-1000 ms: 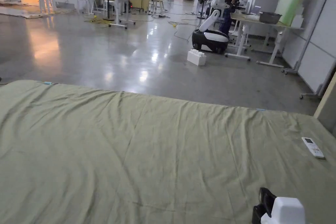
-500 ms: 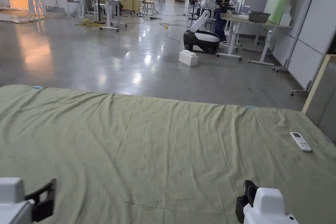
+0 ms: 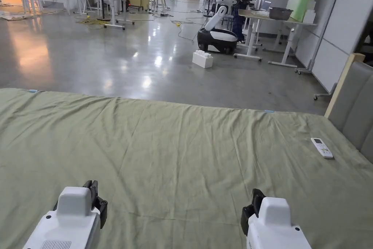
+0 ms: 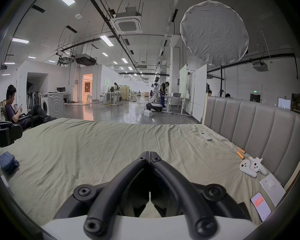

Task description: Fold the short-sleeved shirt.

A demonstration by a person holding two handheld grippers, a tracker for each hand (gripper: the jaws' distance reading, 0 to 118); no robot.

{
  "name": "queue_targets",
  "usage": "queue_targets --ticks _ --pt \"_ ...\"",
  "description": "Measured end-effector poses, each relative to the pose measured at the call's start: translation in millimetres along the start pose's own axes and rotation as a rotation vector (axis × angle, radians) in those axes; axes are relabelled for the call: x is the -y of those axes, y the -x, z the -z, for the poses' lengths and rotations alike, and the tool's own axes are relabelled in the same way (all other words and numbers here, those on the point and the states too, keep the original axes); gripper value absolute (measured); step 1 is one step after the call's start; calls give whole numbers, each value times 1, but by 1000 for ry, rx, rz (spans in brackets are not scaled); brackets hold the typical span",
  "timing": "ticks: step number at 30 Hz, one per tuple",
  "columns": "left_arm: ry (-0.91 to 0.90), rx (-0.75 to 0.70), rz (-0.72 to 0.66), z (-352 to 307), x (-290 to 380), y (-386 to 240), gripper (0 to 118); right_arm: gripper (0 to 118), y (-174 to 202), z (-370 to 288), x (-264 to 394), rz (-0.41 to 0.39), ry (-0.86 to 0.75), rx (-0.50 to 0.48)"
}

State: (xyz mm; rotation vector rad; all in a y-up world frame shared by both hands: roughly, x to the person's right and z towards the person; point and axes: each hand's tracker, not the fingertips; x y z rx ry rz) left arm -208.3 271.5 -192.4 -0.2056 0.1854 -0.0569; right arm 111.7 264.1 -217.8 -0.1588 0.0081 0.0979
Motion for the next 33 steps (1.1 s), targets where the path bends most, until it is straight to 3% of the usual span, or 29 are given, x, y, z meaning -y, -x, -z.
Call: queue_targets --ticks 16,17,18,19,20,21,23,24,26,27,30,33 --pt "-76 7 -33 -8 -16 4 3 1 6 -8 -1 31 -19 -7" --pt "-74 10 -35 -7 -17 3 3 6 6 -8 0 33 -19 -5" --pt "-70 14 -37 -6 -18 2 4 19 5 -8 0 28 -22 0" --pt "-69 18 -41 -6 -18 2 12 38 5 -8 0 23 -20 -2" --pt "-75 22 -48 -6 -18 2 31 61 5 -8 1 25 -20 -4" --pt "-75 23 -51 -6 -19 1 49 76 5 -8 1 28 -19 -3" --pt "-70 22 -58 -5 -22 0 61 82 3 -7 4 32 -19 7" --pt "-69 24 -62 -6 -23 -1 61 82 3 -8 6 26 -28 18" --pt "-90 24 -58 -8 -23 -2 80 84 4 -12 5 -9 -65 51" --pt "-97 23 -50 -9 -23 -2 82 88 4 -13 4 -31 -80 62" --pt "-96 17 -34 -9 -24 -4 93 107 0 -12 4 7 -51 51" --pt "-82 12 -34 -8 -23 -3 100 109 -4 -12 0 29 -33 34"
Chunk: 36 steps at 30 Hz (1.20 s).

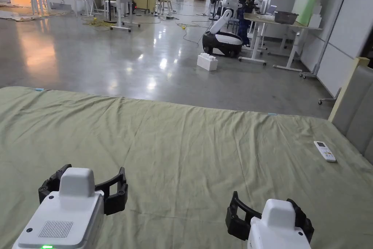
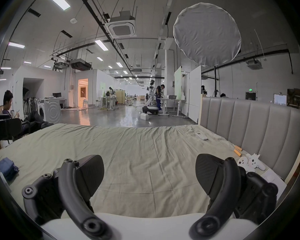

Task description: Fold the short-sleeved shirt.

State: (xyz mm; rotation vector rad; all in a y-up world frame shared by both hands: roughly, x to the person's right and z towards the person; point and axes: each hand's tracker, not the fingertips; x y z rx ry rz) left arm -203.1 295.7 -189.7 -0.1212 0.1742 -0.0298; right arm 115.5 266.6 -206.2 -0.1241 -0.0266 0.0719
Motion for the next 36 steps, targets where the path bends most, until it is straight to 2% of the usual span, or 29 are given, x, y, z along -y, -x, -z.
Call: queue_targets --ticks 3,5,7,9,11,17,18,19,22,25,29,36 --pt "3 -23 -6 0 3 2 100 110 -2 -1 -3 -3 -7 1" --pt "13 -28 -23 0 4 4 100 116 -2 1 -4 2 15 21" --pt "24 -18 -40 1 6 8 100 117 0 1 -7 -28 12 39" --pt "28 -16 -47 0 7 8 100 116 -1 1 -6 -25 -2 26" --pt "22 -20 -44 0 8 9 100 116 -3 3 -6 14 10 -18" --pt "10 -12 -48 -1 6 11 100 117 -4 3 -13 49 -9 -40" --pt "7 -6 -57 -1 5 13 100 117 -5 4 -12 105 10 -61" --pt "7 3 -69 0 4 14 100 117 -6 4 -13 118 5 -62" --pt "-11 14 -76 0 4 14 100 116 -2 6 -17 125 12 -6" --pt "-31 20 -67 -2 4 13 100 117 4 8 -22 86 28 81" --pt "-69 11 -44 -4 7 9 100 117 5 9 -25 64 18 60" --pt "-41 28 -58 -1 4 10 101 116 7 9 -29 101 80 52"
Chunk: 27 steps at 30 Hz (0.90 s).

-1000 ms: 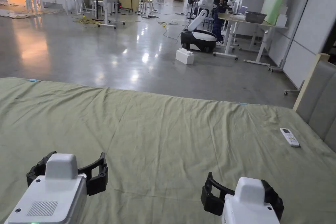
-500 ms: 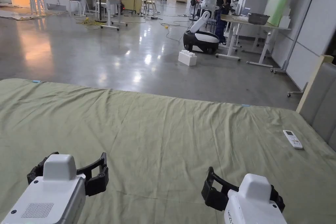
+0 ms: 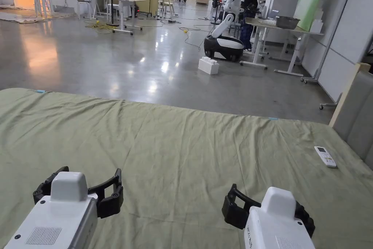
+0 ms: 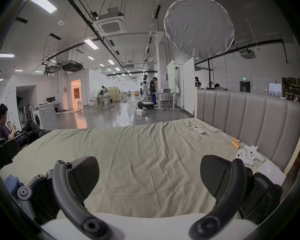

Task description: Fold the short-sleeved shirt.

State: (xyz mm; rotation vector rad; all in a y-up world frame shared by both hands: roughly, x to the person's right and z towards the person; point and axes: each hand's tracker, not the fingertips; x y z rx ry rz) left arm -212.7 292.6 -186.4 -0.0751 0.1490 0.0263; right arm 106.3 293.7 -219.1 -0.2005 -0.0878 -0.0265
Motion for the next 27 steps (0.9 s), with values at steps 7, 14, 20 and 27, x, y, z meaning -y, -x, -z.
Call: queue_targets --ticks 7,14,20,27 --pt "21 9 -2 2 2 3 101 116 -5 5 -4 98 116 -13" --pt "35 14 -4 2 1 4 101 116 -8 8 -5 114 143 6" --pt "49 26 4 4 1 1 101 116 -8 10 -5 94 144 -7" --pt "56 24 8 7 1 0 101 117 -8 16 -6 103 177 -4"
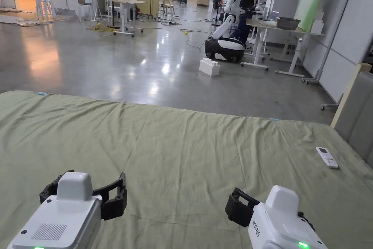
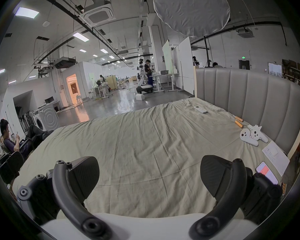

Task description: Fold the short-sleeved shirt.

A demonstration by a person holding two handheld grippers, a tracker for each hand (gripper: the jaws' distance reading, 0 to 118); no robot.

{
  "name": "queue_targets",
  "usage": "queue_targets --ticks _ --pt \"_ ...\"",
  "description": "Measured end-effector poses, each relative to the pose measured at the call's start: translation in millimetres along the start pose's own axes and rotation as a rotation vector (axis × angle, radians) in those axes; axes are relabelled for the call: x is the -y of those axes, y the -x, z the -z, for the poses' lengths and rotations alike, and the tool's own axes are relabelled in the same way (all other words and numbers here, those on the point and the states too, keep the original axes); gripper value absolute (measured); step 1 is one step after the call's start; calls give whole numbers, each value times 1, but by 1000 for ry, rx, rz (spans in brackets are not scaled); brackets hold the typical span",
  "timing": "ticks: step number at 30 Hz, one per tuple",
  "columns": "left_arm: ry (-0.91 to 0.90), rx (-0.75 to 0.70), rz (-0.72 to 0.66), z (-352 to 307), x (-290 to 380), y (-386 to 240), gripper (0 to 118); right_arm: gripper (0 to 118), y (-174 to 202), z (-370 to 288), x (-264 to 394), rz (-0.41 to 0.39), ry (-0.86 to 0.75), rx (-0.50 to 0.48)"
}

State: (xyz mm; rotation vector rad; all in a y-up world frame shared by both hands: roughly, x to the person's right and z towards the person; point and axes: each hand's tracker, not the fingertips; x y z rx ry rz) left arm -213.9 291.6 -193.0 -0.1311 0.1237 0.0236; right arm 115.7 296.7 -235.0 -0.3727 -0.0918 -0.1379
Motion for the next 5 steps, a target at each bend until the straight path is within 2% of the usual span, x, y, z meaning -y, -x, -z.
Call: queue_targets --ticks 5 --pt "-1 -14 -2 2 1 2 101 116 0 3 2 -29 -10 4"
